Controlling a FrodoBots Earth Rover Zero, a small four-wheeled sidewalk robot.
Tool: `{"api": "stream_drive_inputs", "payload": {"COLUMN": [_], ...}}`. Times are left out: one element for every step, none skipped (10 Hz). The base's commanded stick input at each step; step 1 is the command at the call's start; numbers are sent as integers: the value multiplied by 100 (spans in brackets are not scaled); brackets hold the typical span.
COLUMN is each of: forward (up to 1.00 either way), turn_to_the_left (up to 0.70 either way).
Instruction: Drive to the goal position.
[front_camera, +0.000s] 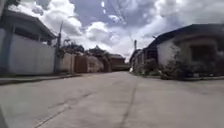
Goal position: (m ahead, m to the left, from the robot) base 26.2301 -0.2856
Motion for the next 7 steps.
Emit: {"api": "stream_drive_inputs", "payload": {"forward": [70,70,70,70,70,70,70], "turn_to_the_left": [0,0,0,0,0,-9,-35]}}
